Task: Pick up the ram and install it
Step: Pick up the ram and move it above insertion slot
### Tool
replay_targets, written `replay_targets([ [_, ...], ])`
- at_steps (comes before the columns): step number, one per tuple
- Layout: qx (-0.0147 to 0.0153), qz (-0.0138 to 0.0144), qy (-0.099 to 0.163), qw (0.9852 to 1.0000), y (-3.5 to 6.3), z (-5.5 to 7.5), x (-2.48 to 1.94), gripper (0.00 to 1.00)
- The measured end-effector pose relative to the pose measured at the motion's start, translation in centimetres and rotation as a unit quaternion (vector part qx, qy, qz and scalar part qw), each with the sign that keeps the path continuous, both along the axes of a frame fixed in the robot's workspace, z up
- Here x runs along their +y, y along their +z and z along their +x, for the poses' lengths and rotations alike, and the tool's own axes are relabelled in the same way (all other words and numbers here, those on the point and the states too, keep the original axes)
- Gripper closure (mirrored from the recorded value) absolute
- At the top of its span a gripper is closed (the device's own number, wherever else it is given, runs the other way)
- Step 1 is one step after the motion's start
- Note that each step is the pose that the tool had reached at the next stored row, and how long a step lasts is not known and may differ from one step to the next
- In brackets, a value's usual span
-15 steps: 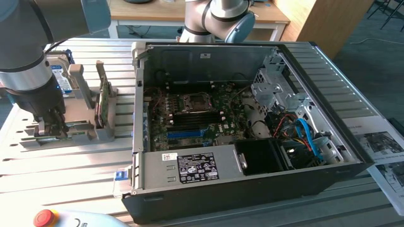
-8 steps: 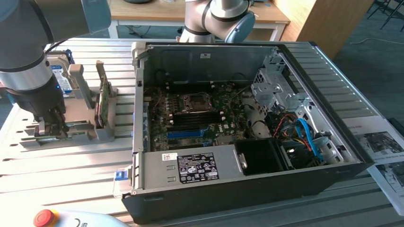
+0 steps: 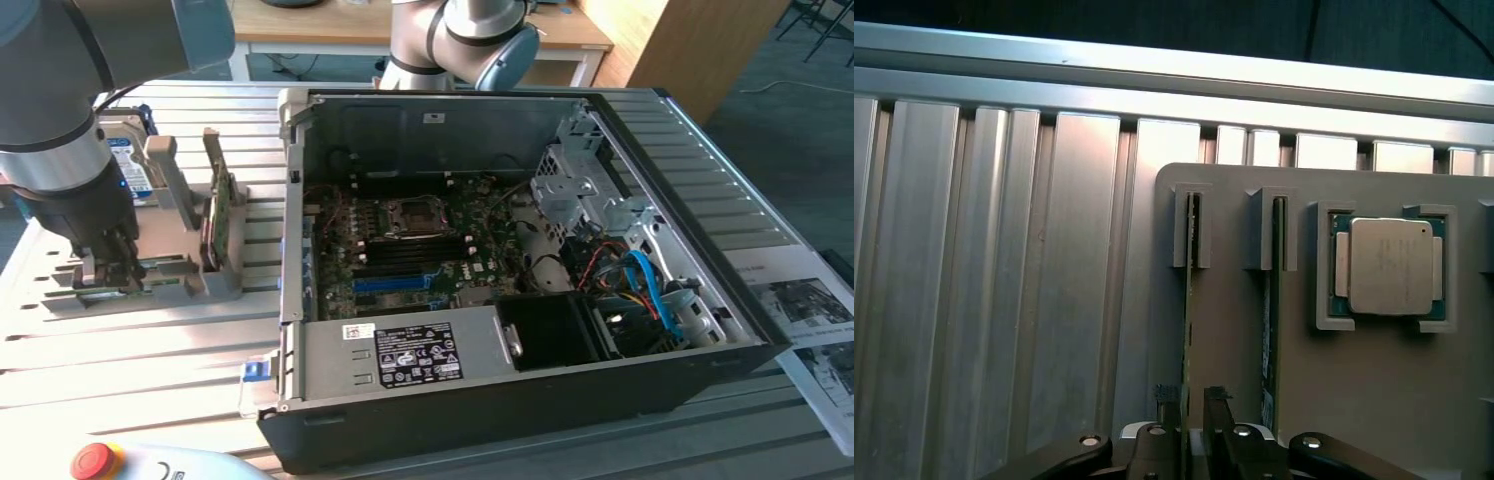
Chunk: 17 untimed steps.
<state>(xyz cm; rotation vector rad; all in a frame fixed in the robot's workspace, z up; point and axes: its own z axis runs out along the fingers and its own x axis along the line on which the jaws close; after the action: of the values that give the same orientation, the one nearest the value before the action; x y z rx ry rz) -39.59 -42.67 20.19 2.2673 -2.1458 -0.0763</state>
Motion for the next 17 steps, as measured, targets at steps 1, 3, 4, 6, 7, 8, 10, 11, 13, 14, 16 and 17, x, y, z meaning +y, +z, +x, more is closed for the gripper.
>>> replay_targets([
  [1,0.0000,0.0000,0.000,1.0000,0.00,0.00,0.00,0.76],
  [3,0.0000,0.0000,0.000,1.0000,0.00,0.00,0.01,0.76],
  [4,0.0000,0.0000,0.000,1.0000,0.00,0.00,0.01,0.78],
  [6,0.0000,0.0000,0.000,1.0000,0.00,0.00,0.01,0.84],
  [7,0.0000,0.0000,0.000,1.0000,0.00,0.00,0.02,0.88],
  [8,0.0000,0.0000,0.000,1.0000,0.00,0.00,0.02,0.88],
  [10,0.0000,0.0000,0.000,1.0000,0.00,0.00,0.02,0.88],
  [11,0.0000,0.0000,0.000,1.0000,0.00,0.00,0.02,0.88],
  [13,0.0000,0.0000,0.000,1.0000,0.00,0.00,0.03,0.88],
  [14,0.0000,0.0000,0.000,1.0000,0.00,0.00,0.03,0.88],
  [16,0.0000,0.0000,0.000,1.0000,0.00,0.00,0.03,0.88],
  [17,0.0000,0.0000,0.000,1.0000,0.00,0.00,0.03,0.88],
])
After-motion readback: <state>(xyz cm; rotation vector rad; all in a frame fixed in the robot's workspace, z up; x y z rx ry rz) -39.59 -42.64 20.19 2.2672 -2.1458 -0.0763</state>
